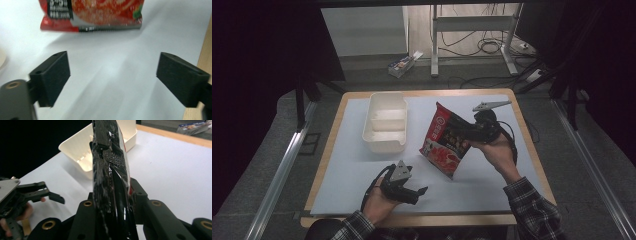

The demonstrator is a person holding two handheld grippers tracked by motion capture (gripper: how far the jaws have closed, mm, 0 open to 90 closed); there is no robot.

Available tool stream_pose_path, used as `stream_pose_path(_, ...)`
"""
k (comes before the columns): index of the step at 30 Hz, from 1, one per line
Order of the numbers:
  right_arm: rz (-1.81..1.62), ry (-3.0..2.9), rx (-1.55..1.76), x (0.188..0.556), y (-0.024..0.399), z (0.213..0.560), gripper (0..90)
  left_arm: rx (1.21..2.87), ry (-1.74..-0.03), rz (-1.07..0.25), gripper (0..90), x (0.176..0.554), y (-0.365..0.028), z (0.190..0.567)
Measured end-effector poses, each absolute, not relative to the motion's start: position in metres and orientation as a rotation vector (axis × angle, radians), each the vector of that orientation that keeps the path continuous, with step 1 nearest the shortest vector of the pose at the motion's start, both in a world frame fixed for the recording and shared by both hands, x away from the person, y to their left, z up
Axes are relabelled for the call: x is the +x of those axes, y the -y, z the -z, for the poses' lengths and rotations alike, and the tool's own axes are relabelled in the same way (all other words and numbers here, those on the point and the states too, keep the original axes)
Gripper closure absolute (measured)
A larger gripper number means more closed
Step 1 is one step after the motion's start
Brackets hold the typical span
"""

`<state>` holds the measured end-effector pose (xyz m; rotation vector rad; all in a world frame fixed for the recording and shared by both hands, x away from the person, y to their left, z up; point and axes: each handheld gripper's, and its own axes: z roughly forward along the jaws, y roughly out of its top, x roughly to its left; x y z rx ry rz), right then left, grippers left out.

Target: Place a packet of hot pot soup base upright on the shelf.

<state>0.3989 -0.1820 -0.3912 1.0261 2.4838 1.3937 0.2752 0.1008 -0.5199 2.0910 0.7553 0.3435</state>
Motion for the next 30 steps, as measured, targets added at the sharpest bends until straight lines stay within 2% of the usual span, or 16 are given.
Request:
stream_pose_path(7,-1.390,-2.458,1.007,0.410,0.179,0.379,71.5,2.063,-0.788,-0.326,5.2,0.271,-0.115,0.518)
stream_pose_path(30,-1.398,-2.413,0.983,0.465,0.146,0.358,71.3,2.107,-0.751,-0.408,1.3,0.247,-0.128,0.525)
